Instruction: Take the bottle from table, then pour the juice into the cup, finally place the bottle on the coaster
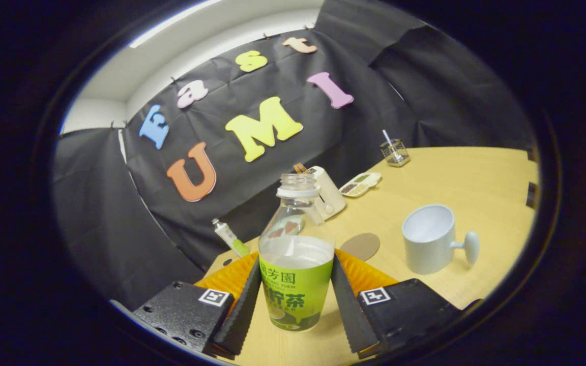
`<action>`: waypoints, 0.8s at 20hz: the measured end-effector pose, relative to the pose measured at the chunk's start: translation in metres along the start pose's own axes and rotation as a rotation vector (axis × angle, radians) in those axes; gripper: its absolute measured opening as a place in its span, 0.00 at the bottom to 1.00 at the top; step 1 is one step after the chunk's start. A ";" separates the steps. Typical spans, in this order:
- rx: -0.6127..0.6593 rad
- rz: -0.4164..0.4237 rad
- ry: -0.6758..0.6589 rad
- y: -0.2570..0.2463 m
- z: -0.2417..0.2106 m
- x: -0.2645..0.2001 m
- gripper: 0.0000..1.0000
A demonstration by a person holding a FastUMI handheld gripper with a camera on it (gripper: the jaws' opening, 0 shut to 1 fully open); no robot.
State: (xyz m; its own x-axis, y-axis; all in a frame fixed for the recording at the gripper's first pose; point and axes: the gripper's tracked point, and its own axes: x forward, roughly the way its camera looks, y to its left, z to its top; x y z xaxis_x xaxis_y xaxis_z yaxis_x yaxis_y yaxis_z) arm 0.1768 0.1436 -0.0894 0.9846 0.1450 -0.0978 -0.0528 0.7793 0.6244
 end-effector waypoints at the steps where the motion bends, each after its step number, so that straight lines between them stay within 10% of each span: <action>1: 0.060 0.031 0.006 0.002 0.000 0.002 0.79; 16: 0.642 0.248 0.080 0.024 -0.008 0.002 0.78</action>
State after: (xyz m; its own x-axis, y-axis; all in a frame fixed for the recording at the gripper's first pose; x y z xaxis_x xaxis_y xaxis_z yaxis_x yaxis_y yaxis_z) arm 0.1762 0.1672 -0.0806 0.9394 0.3364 0.0657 -0.1413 0.2053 0.9684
